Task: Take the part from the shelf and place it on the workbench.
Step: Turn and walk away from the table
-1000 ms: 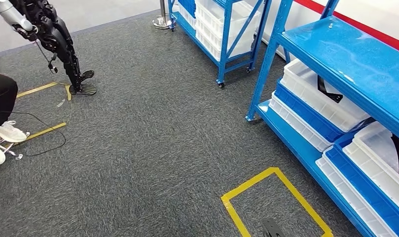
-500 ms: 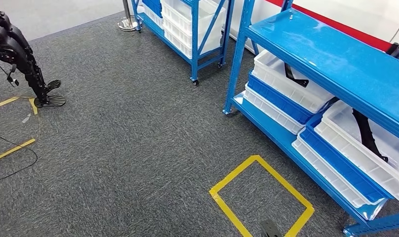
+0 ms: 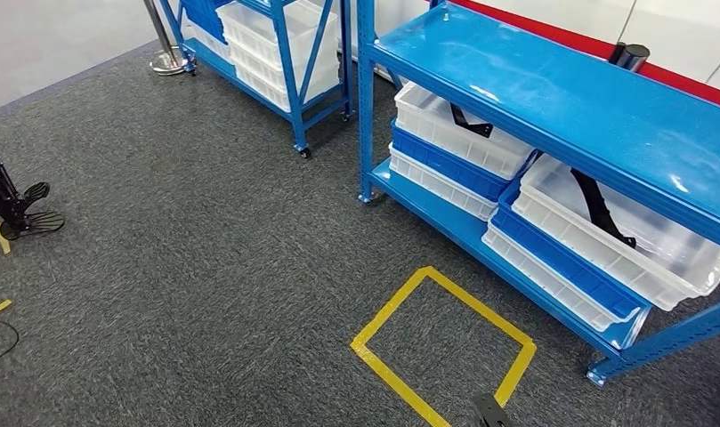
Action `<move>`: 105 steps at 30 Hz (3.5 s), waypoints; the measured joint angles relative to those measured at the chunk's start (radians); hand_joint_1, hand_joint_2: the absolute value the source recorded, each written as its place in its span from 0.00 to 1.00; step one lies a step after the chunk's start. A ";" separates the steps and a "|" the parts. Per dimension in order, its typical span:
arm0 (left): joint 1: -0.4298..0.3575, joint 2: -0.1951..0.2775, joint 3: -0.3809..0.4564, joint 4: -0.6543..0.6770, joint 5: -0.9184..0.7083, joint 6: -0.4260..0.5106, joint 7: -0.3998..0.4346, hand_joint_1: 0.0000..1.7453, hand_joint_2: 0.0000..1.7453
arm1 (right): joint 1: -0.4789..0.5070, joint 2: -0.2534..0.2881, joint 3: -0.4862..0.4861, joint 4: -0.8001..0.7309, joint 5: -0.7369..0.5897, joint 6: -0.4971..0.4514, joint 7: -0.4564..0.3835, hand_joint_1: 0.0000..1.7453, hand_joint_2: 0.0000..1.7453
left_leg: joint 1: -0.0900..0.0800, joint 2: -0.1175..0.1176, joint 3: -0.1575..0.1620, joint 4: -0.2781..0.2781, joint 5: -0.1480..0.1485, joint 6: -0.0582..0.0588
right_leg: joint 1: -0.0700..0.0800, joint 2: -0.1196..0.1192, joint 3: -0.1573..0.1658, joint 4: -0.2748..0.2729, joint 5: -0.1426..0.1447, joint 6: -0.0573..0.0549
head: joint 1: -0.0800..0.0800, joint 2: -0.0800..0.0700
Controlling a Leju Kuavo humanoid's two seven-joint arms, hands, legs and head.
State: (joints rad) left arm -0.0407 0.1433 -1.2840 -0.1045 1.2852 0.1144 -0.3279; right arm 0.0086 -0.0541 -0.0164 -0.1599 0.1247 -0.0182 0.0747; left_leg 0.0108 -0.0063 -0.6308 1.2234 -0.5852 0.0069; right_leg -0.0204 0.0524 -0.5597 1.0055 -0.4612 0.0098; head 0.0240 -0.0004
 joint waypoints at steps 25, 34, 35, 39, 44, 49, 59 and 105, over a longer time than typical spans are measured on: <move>-0.008 -0.003 0.000 -0.001 -0.008 0.000 0.000 0.00 0.00 | 0.002 0.000 0.000 0.004 0.001 -0.002 0.004 0.00 0.00 | 0.000 0.080 0.098 -0.184 0.050 -0.007 | -0.008 -0.076 0.009 -0.003 -0.009 0.016 | 0.001 0.000; 0.001 -0.006 0.000 -0.001 -0.006 0.002 0.000 0.00 0.00 | 0.000 -0.001 0.000 0.005 0.006 -0.003 0.002 0.00 0.00 | 0.001 -0.026 0.068 -0.161 0.083 0.009 | 0.005 0.022 0.010 0.000 -0.005 0.002 | -0.001 0.000; -0.001 -0.006 0.000 -0.001 -0.006 0.002 0.000 0.00 0.00 | 0.000 -0.001 0.001 0.005 0.010 -0.005 -0.001 0.00 0.00 | -0.001 -0.033 0.083 -0.197 0.094 0.013 | 0.007 0.027 0.008 0.001 -0.004 0.005 | -0.001 0.000; -0.005 -0.007 0.000 -0.001 -0.008 0.007 -0.004 0.00 0.00 | 0.004 -0.004 0.003 0.005 0.026 -0.016 -0.008 0.00 0.00 | -0.011 -0.032 0.084 -0.218 0.100 0.009 | 0.011 0.032 -0.002 0.005 -0.005 0.010 | -0.001 0.000; -0.005 -0.007 -0.001 -0.001 -0.016 0.008 -0.009 0.00 0.00 | 0.003 -0.004 0.011 0.005 0.030 -0.016 -0.008 0.00 0.00 | -0.020 -0.033 0.082 -0.218 0.103 0.020 | 0.005 0.030 -0.001 -0.003 0.000 0.017 | -0.001 0.000; -0.005 -0.007 -0.004 -0.001 -0.020 0.014 -0.010 0.00 0.00 | 0.003 -0.004 0.014 0.005 0.032 -0.013 -0.006 0.00 0.00 | -0.022 -0.033 0.079 -0.217 0.105 0.023 | 0.003 0.030 -0.001 -0.006 0.004 0.022 | -0.001 0.000; -0.007 -0.007 -0.004 -0.001 -0.020 0.022 -0.011 0.00 0.00 | 0.002 -0.003 0.015 0.005 0.035 -0.011 -0.005 0.00 0.00 | -0.008 -0.021 0.101 -0.259 0.127 0.051 | 0.003 0.007 -0.015 0.011 -0.006 0.039 | 0.000 0.000; -0.001 -0.015 -0.005 0.000 -0.014 0.051 -0.010 0.00 0.00 | -0.001 0.000 0.026 0.005 0.046 -0.012 -0.002 0.00 0.00 | -0.008 0.010 0.094 -0.170 0.030 0.005 | -0.012 -0.052 -0.015 0.025 -0.017 0.014 | -0.002 0.000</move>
State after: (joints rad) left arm -0.0416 0.1281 -1.2885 -0.1041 1.2713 0.1651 -0.3380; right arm 0.0080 -0.0537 0.0095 -0.1545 0.1709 -0.0305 0.0730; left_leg 0.0026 0.0035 -0.5369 1.0537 -0.5553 0.0123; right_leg -0.0329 0.0003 -0.5750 1.0303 -0.4777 0.0241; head 0.0217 -0.0004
